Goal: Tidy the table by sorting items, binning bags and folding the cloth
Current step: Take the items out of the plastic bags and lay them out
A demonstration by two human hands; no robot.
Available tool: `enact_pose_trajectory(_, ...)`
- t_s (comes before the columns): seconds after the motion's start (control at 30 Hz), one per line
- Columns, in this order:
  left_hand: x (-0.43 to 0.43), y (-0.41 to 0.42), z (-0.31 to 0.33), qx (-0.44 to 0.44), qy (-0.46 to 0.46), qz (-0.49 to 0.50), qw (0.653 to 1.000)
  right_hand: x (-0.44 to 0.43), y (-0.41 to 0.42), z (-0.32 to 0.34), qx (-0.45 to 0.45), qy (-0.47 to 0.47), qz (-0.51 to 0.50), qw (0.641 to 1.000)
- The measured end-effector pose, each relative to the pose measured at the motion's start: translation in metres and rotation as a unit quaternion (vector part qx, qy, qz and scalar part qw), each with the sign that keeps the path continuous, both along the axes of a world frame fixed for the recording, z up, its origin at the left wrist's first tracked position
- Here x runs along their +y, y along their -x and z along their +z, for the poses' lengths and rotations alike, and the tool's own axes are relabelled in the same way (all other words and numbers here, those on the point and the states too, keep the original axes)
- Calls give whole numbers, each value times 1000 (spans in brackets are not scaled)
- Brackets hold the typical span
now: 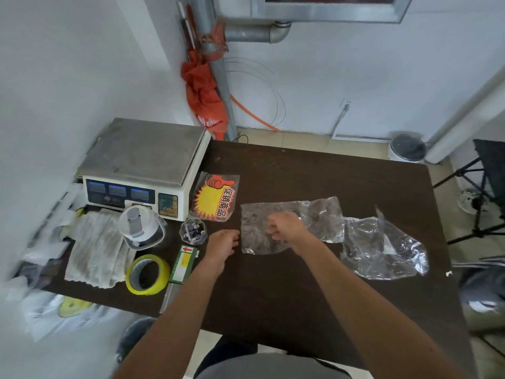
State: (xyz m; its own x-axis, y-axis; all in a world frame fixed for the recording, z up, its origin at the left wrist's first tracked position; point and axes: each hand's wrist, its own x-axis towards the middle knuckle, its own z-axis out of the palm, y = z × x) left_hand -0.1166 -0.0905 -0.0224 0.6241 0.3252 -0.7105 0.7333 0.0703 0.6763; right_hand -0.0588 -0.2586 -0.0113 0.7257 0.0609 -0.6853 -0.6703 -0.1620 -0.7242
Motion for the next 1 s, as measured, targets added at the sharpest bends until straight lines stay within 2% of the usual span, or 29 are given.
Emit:
enact_pose_trajectory(0.3, -38, 16, 10, -51, 1, -2, 999, -54, 29, 16, 21, -46, 20, 999)
enact_pose_trajectory(0.57, -73, 45, 11, -66, 1, -21, 998, -95, 52, 10, 3, -19, 51, 998)
enact_pose_trajectory(1.0, -53, 90, 26, -67, -1, -10, 998, -68, 81, 11, 25, -8, 95, 995)
